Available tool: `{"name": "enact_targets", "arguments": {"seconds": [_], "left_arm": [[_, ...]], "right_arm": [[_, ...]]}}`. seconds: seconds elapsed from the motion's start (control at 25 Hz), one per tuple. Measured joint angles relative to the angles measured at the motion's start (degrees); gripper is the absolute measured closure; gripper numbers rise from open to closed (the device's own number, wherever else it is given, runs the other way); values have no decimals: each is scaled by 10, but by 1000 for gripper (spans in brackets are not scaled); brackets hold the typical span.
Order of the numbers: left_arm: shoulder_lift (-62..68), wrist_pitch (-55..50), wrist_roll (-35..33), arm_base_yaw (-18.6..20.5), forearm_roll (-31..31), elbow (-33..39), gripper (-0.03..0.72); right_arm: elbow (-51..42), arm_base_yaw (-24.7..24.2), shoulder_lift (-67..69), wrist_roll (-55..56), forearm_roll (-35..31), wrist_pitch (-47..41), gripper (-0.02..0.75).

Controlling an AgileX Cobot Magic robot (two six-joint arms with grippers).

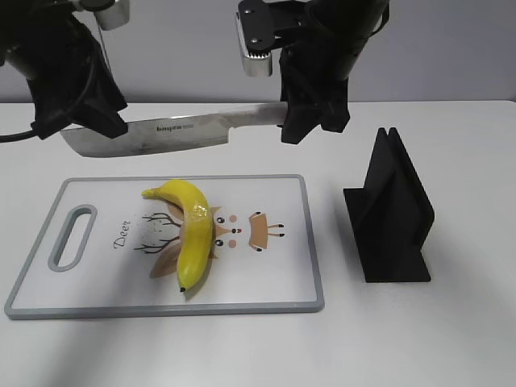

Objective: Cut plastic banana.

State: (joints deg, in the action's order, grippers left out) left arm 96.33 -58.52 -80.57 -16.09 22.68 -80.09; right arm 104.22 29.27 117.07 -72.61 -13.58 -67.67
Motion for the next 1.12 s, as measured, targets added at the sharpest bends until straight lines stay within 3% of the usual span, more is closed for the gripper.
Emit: {"name": "enact_targets", "arguments": {"seconds": [0.24,0.48,1.0,1.12], "left_arm": [[20,-2,0,0,0,0,333],[21,-9,0,0,0,0,454],[21,-10,0,1,0,0,431],[23,-2,0,1,0,0,471]], "right_arm": [[0,-2,0,2,0,1,577],[0,-4,0,2,-1,14,577],[0,-5,0,8,-13,16,577],[0,-5,0,8,-18,16,577]]}}
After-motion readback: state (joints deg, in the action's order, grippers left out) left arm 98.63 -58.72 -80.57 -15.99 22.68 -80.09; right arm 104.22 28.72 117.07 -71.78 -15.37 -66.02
